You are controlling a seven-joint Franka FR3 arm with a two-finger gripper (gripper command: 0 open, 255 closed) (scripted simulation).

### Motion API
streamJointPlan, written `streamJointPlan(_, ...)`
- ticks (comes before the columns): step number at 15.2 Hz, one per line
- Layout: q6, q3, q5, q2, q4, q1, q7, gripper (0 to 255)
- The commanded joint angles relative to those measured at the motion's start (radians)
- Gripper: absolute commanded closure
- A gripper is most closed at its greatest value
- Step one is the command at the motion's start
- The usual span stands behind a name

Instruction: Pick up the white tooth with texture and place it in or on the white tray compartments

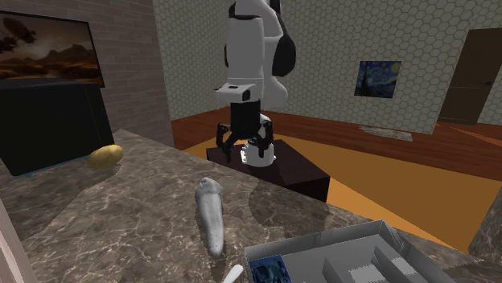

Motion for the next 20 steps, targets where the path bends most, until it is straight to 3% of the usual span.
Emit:
streamJointPlan(1,0.039,-0.029,0.015,0.071,0.02,-0.004,-0.044,0)
streamJointPlan(7,0.138,-0.09,0.114,0.311,0.113,-0.023,-0.198,0)
streamJointPlan(11,0.179,-0.094,0.202,0.478,0.199,-0.062,-0.306,0)
streamJointPlan(20,0.274,-0.066,0.267,0.582,0.197,-0.09,-0.356,0)
